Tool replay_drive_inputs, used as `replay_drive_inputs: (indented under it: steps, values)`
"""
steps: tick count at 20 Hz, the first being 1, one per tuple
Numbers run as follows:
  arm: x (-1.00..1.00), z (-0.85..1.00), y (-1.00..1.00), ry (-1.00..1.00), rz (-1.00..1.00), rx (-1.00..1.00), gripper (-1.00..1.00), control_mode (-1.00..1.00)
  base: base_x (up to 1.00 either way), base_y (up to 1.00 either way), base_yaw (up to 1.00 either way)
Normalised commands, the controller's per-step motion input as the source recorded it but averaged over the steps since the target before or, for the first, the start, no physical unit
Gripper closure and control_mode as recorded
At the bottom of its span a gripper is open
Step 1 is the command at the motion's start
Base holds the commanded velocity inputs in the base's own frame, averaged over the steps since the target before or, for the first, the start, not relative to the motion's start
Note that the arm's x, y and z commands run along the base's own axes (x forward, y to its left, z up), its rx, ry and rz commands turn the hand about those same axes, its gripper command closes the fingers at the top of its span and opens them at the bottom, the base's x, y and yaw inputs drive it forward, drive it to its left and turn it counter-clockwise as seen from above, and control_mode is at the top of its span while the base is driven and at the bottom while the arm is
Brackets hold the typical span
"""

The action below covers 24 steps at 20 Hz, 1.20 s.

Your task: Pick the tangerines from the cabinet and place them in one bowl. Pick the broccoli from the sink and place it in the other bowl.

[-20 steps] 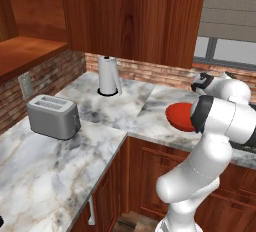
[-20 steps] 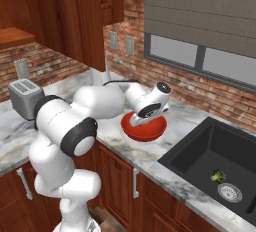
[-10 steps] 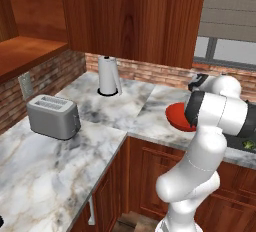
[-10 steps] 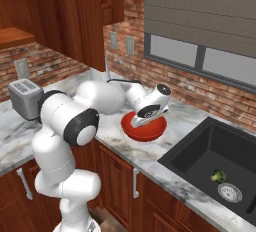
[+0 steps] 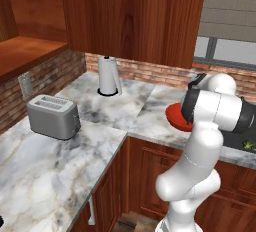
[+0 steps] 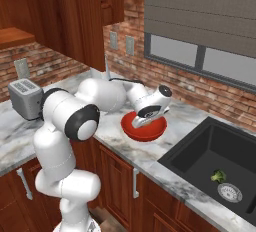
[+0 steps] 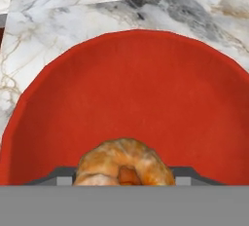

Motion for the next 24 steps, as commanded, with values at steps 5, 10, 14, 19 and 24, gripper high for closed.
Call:
replay_drive_inputs:
  steps: [5,10,14,19,24]
  values:
    - [0.0,0.0,0.0,-0.03,0.0,0.0,-1.0,-1.0,0.0,0.0,0.0]
    - [0.01,0.0,0.01,0.0,0.0,0.0,-1.0,-1.0,0.0,0.0,0.0]
    - [0.02,0.01,0.0,0.03,0.0,0.0,-1.0,-1.0,0.0,0.0,0.0]
    - [-0.04,0.34,-0.06,0.04,0.0,-0.03,-1.0,-1.0,0.0,0.0,0.0]
    - [-0.3,0.56,-0.26,0.04,0.0,0.0,-1.0,-1.0,0.0,0.0,0.0]
